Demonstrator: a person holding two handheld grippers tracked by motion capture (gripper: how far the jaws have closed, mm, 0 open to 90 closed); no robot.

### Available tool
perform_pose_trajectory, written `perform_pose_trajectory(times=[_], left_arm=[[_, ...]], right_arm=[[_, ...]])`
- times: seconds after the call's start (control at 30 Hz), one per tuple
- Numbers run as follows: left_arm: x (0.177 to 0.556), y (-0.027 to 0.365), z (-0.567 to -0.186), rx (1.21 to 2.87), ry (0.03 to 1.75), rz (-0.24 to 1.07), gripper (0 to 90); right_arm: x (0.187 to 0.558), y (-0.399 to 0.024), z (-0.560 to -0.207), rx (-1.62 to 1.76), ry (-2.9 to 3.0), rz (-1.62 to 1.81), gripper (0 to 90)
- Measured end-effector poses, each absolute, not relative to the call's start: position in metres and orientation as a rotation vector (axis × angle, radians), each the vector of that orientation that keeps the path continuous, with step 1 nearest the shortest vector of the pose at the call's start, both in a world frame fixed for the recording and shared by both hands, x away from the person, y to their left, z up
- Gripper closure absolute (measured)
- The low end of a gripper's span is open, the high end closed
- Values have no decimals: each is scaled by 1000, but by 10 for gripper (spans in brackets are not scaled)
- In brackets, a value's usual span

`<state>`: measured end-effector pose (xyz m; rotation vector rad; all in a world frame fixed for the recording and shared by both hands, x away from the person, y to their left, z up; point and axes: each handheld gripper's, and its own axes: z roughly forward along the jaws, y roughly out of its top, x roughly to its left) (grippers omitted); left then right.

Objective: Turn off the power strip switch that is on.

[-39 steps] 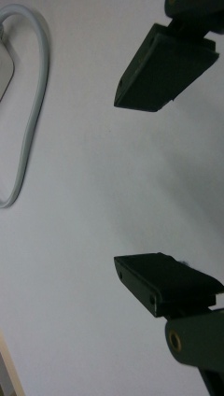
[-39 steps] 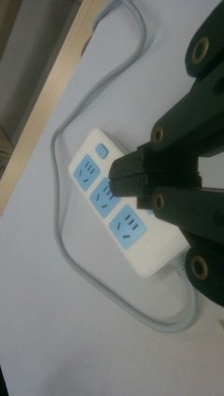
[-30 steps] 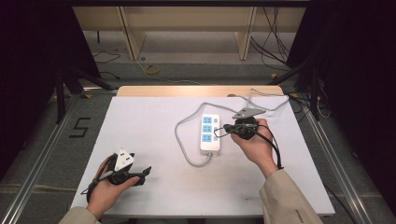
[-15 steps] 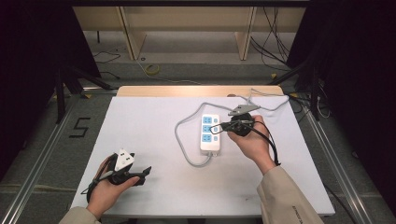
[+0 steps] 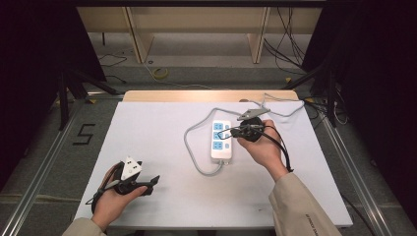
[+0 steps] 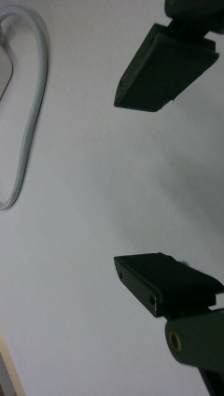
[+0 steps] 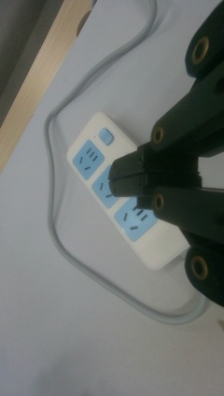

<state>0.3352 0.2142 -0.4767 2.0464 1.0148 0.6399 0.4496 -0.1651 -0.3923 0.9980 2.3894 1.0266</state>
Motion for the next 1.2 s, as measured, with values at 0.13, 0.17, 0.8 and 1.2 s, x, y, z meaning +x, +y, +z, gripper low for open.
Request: perform_pose_trajectory(times=[0.13, 0.17, 0.8, 1.2], left_arm=[[335, 214, -477, 2049, 1013, 640, 194], [336, 214, -477, 2048, 1012, 640, 194], [336, 213, -477, 2045, 1011, 644, 194], [336, 214, -477, 2044, 1011, 643, 194]], right_arm=[[451, -163, -392, 999, 2402, 1017, 900], [452, -162, -392, 999, 2402, 1017, 900], [461, -151, -394, 993, 2457, 965, 900], [467, -143, -396, 991, 2495, 918, 900]])
